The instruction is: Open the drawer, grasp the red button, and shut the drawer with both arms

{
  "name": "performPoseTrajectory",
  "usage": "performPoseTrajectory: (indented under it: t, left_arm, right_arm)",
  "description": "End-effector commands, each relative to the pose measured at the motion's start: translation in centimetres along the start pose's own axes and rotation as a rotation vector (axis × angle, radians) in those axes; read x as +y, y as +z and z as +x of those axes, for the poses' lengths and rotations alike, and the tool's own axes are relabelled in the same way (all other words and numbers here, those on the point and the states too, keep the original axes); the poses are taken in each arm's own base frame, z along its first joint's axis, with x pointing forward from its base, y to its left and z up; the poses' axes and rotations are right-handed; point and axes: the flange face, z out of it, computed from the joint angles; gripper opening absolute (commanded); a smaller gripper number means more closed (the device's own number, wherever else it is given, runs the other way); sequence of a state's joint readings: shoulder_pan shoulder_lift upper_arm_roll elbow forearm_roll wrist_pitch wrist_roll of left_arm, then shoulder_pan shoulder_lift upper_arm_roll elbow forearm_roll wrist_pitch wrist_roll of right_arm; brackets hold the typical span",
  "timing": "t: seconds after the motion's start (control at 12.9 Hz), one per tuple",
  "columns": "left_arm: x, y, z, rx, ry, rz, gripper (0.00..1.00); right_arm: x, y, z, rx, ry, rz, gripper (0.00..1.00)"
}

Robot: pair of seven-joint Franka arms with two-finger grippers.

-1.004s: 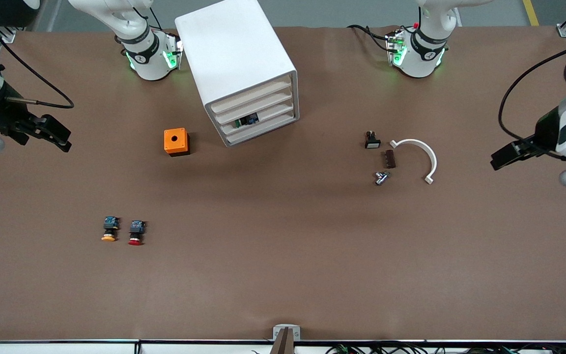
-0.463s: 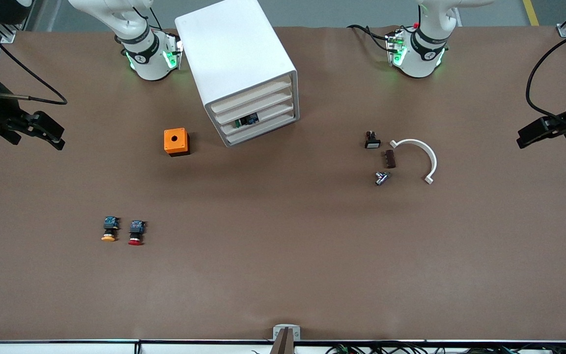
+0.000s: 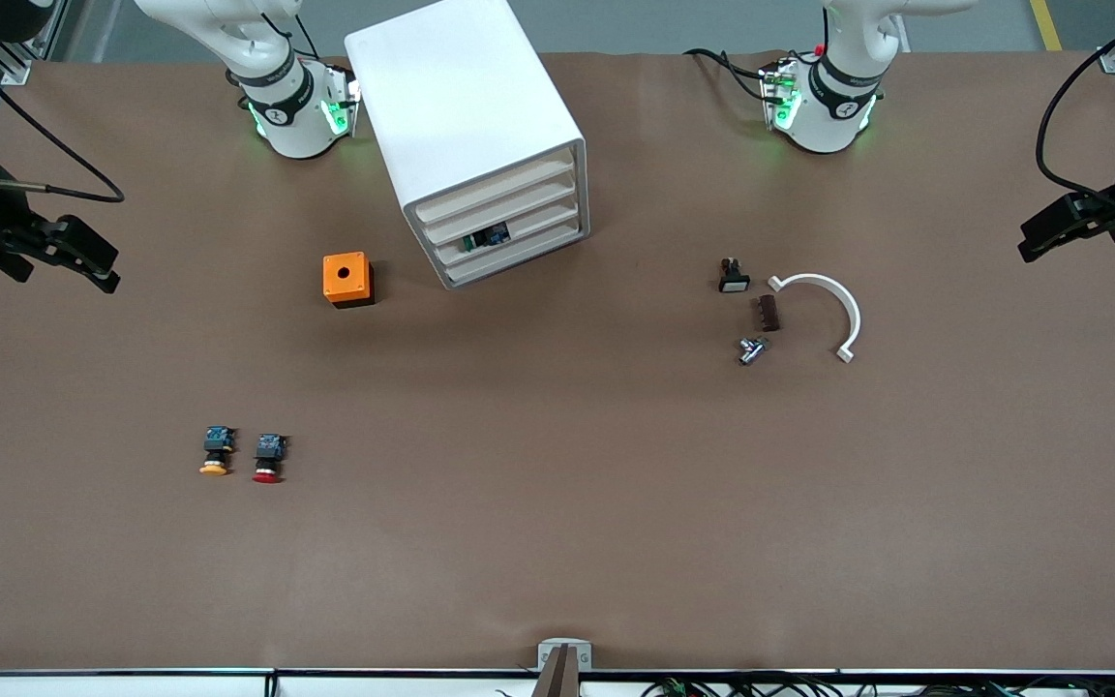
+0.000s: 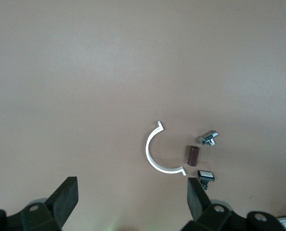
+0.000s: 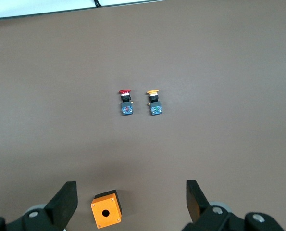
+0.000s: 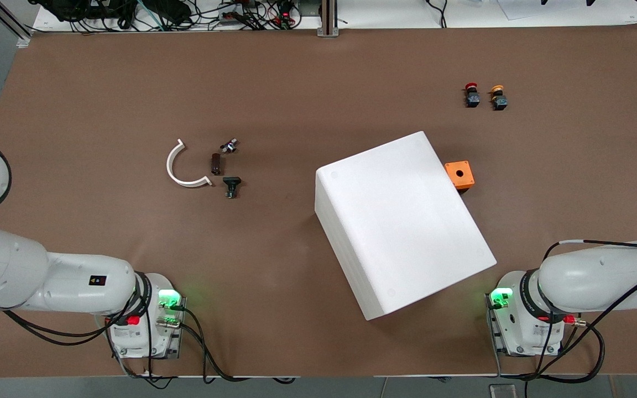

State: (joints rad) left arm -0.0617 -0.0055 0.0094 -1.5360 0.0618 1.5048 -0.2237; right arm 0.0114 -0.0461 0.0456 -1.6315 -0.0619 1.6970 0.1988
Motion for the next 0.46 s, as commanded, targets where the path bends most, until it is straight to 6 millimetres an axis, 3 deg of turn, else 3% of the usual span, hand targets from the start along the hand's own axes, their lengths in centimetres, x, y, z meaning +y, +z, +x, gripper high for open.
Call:
performPoseTrajectory:
  t: [0.0,0.39]
  left_arm:
    - [0.0,0.2,-0.6,0.004,0.020,-0.022,1.00]
    - [0.3,-0.1,-1.2,0.007,0.032,-0.024,1.00]
  right_arm:
    - [1.0,-0.3,-0.4,-0.003,-0.019,0.010,1.00]
    - [1.1,-1.4,-0.2,0.015,-0.022,0.014,1.00]
